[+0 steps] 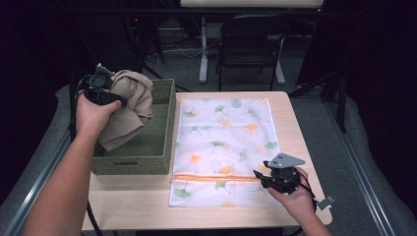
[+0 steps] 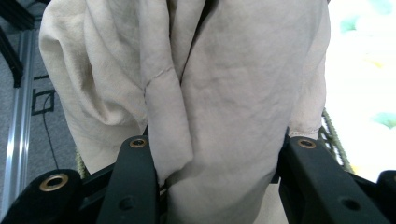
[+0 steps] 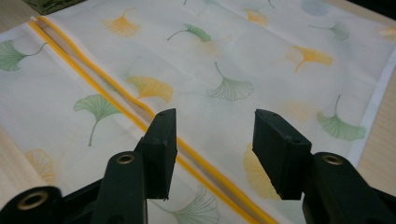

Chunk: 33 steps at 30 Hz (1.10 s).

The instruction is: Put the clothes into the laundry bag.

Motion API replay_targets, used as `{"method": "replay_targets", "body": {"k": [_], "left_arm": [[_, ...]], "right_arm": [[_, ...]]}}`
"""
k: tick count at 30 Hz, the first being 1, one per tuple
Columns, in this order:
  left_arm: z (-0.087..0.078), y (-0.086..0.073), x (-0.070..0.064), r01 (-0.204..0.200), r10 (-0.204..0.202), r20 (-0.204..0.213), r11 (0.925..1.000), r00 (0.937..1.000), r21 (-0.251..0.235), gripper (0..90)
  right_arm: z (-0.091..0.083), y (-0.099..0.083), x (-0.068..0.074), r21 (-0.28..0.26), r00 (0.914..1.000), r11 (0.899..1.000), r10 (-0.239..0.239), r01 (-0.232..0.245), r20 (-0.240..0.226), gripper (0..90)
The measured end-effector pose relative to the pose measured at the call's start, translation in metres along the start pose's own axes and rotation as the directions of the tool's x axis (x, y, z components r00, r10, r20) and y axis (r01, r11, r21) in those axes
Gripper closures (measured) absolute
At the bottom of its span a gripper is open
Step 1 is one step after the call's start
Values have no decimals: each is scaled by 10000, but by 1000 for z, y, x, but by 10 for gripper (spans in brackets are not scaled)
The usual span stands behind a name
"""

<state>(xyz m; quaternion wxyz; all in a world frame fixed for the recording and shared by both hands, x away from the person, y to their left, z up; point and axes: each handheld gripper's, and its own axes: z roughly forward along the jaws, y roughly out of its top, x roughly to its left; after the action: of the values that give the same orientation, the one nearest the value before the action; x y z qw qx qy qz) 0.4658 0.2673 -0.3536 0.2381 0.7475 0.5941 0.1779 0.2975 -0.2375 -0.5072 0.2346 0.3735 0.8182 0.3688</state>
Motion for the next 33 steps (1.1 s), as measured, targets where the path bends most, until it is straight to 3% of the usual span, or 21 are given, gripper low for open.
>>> {"method": "replay_targets", "body": {"k": [6, 17, 22, 29, 33], "left_arm": [[-11, -1, -10, -212, 215, 188, 9997, 9996, -134, 611], [-24, -4, -28, -603, 615, 428, 9978, 9972, -275, 612], [-27, -5, -32, -721, 735, 538, 9970, 9958, -288, 612], [-31, -6, -42, -926, 944, 695, 9953, 9931, -282, 612], [-33, -5, -49, -1106, 1130, 799, 9933, 9904, -338, 612]], "right_arm": [[10, 15, -5, -15, 9992, 9999, 150, -151, -374, 524], [37, 35, 2, 75, 9958, 9998, -202, 210, -897, 584], [49, 37, 7, 184, 9941, 9990, -381, 402, -1016, 592], [63, 35, 19, 634, 9869, 9900, -1188, 1262, -1094, 557], [66, 32, 22, 719, 9868, 9904, -1092, 1184, -1197, 557]]}}
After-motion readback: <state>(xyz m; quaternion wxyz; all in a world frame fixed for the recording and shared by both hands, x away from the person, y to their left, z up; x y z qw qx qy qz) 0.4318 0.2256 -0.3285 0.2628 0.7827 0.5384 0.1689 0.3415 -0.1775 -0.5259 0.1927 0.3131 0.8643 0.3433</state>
